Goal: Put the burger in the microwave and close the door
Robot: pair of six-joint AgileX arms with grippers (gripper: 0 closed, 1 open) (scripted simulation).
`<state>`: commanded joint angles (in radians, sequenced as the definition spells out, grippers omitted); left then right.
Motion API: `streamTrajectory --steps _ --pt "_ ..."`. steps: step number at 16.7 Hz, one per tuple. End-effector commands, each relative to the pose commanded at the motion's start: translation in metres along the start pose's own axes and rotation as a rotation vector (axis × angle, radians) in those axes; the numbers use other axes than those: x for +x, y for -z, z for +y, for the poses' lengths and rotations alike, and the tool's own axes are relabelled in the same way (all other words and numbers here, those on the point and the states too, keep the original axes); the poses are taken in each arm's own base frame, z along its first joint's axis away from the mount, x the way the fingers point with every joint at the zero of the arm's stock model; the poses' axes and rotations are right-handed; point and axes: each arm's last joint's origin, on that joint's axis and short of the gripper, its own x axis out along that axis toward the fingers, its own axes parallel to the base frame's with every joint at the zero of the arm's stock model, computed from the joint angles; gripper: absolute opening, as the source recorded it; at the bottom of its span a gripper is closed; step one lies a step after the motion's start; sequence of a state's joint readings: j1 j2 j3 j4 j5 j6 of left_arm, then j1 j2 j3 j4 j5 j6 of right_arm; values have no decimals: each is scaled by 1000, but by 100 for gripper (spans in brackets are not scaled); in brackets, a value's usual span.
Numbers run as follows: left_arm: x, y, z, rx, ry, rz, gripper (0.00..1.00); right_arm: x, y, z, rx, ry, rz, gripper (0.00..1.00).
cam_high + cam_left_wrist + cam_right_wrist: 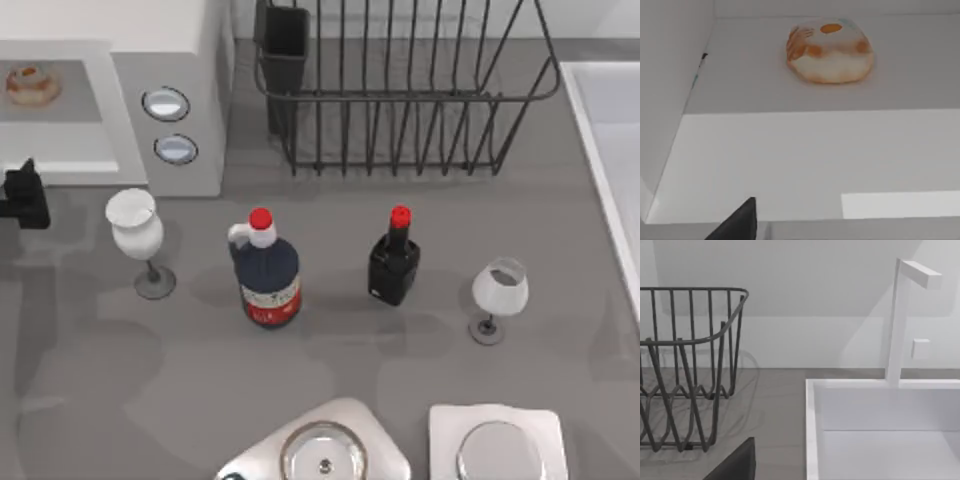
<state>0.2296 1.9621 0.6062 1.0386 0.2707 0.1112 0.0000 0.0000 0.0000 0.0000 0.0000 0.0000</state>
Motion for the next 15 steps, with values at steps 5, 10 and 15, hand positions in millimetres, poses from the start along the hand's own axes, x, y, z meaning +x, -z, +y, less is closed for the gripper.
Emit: streamTrajectory --steps 5,10,15 --pt "-43 24 0 -14 2 44 100 0 0 0 0 0 0 100" --pt "-44 26 -1 -17 5 55 100 0 0 0 0 0 0 100" --pt "-43 5 1 -7 2 24 100 0 0 0 0 0 0 100"
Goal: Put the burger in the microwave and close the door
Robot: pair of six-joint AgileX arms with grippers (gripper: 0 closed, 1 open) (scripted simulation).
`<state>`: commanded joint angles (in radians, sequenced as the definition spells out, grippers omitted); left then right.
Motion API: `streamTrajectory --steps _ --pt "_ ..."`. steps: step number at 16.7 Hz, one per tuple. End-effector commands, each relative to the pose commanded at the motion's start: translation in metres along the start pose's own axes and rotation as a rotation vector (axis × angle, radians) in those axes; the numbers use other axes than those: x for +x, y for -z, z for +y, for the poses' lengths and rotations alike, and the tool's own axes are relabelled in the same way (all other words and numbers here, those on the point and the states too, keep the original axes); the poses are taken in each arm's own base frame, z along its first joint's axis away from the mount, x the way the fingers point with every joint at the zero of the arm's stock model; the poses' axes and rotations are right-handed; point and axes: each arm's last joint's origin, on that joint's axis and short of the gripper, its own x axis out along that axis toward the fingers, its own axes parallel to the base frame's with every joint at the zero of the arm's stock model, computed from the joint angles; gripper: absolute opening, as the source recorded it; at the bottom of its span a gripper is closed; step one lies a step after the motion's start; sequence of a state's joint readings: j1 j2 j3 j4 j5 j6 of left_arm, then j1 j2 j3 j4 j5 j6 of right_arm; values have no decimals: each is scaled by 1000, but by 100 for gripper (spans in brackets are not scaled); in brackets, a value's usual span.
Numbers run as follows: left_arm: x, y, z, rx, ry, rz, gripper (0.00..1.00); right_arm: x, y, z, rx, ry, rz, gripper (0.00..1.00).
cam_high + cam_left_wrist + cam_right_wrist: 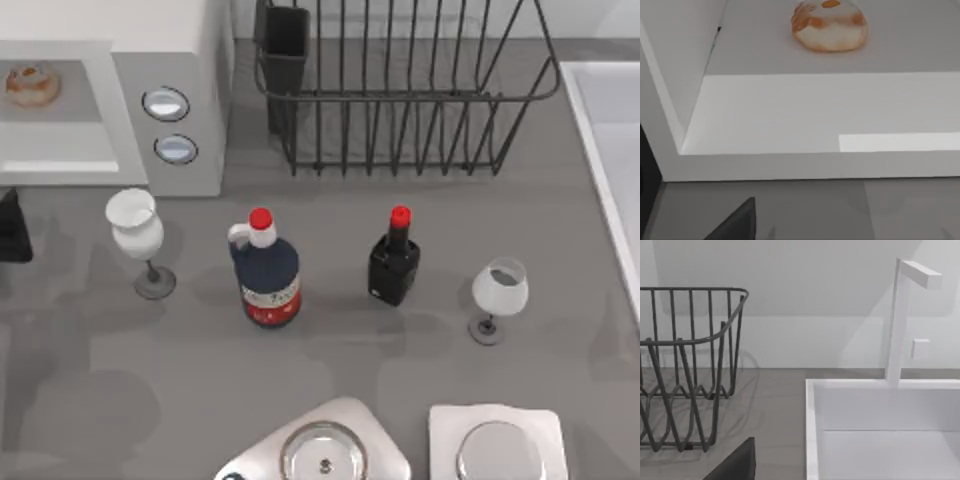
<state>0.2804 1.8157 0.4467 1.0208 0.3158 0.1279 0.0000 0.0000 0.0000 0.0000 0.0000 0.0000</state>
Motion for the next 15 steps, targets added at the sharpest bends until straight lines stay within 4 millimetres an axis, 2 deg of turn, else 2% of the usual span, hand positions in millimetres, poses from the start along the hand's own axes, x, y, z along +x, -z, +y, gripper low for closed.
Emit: streamTrajectory --steps 9,12,15 --pt "-23 -60 0 -5 2 19 100 0 0 0 0 0 0 100" --pt "-30 -71 -2 -8 3 28 100 0 0 0 0 0 0 100" --pt "-32 -74 -2 -9 3 30 100 0 0 0 0 0 0 100"
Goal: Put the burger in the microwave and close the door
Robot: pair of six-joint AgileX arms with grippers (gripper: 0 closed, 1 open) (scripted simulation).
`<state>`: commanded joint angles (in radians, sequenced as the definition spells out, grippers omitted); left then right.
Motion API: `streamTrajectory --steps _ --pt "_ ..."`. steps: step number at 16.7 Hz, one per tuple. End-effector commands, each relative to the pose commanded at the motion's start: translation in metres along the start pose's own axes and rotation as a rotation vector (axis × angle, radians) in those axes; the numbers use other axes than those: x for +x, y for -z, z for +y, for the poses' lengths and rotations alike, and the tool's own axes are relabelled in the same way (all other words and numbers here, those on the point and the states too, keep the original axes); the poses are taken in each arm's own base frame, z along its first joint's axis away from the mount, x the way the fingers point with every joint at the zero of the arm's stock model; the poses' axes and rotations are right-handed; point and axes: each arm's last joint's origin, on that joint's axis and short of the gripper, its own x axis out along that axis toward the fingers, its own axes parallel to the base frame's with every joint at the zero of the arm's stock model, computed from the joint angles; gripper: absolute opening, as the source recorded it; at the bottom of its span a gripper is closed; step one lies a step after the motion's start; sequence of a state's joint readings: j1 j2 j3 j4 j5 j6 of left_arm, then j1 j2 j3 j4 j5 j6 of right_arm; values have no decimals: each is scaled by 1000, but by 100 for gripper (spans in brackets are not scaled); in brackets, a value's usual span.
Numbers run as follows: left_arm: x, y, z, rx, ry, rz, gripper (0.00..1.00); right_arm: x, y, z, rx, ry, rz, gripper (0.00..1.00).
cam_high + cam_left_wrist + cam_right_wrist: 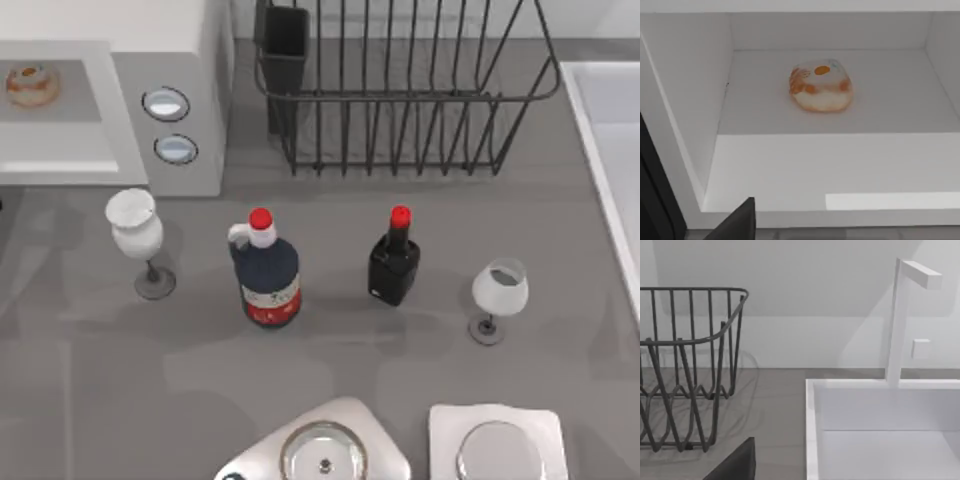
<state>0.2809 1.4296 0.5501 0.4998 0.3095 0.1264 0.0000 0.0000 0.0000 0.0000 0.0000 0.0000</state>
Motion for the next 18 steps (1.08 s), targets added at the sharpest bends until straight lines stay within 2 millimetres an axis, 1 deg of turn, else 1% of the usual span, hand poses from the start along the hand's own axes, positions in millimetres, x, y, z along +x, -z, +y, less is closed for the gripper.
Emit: streamTrajectory --steps 5,8,11,14,16,18 --pt "-2 1 -1 0 1 2 100 0 0 0 0 0 0 100" --pt "-17 -2 -11 5 -1 -12 100 0 0 0 0 0 0 100" --pt "-46 -5 -28 18 -7 -59 100 0 0 0 0 0 0 100" --pt "-86 -3 -46 31 -16 -143 100 0 0 0 0 0 0 100" --pt "-111 4 -57 36 -24 -211 100 0 0 0 0 0 0 100" --pt "-132 17 -65 34 -30 -278 100 0 0 0 0 0 0 100"
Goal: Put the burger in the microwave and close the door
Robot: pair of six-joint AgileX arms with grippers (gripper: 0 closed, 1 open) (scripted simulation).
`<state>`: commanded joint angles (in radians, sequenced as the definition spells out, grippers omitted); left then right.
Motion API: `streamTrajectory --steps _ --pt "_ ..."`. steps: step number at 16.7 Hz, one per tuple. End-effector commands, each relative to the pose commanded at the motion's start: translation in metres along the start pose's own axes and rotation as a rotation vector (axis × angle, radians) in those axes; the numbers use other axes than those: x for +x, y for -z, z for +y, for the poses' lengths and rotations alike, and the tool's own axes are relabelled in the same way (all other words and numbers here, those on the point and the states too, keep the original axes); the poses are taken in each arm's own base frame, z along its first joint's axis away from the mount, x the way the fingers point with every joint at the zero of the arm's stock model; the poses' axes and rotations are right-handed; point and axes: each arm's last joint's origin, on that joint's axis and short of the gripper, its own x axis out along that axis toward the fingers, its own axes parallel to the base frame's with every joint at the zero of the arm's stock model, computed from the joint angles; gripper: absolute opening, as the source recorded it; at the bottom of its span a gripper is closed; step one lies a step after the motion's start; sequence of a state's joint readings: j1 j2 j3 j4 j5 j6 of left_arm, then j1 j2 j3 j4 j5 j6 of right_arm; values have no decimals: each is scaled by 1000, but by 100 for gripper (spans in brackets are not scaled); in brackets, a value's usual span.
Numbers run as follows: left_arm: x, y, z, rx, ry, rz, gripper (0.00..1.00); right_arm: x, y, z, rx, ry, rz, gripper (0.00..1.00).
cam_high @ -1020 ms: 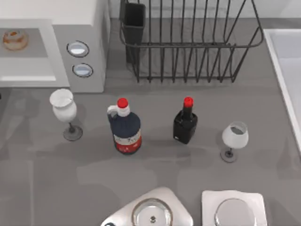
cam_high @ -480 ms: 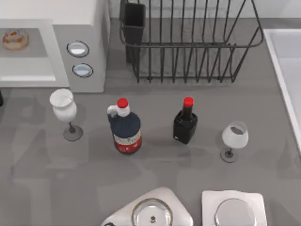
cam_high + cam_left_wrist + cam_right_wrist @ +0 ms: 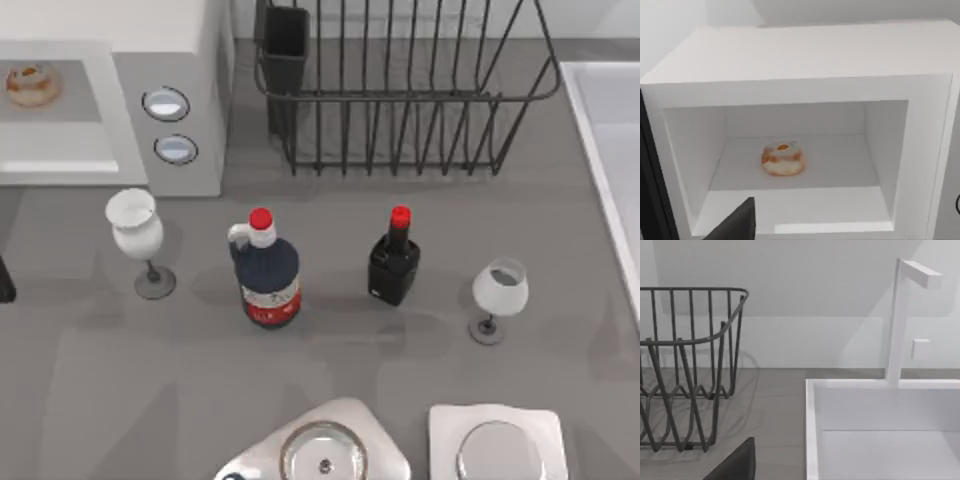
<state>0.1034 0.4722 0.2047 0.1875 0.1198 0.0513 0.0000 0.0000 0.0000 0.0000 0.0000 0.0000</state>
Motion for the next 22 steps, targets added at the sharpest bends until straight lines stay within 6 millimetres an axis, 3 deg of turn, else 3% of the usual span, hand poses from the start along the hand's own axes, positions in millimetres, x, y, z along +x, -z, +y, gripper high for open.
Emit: streamTrajectory --steps 3,7,13,22 --pt "-22 18 -8 -13 -8 -63 100 0 0 0 0 0 0 100" --pt "-31 42 -13 -32 -15 -80 100 0 0 0 0 0 0 100" --pt "-31 47 -14 -36 -17 -78 100 0 0 0 0 0 0 100" --pt "-31 47 -14 -36 -17 -78 32 0 0 0 0 0 0 100"
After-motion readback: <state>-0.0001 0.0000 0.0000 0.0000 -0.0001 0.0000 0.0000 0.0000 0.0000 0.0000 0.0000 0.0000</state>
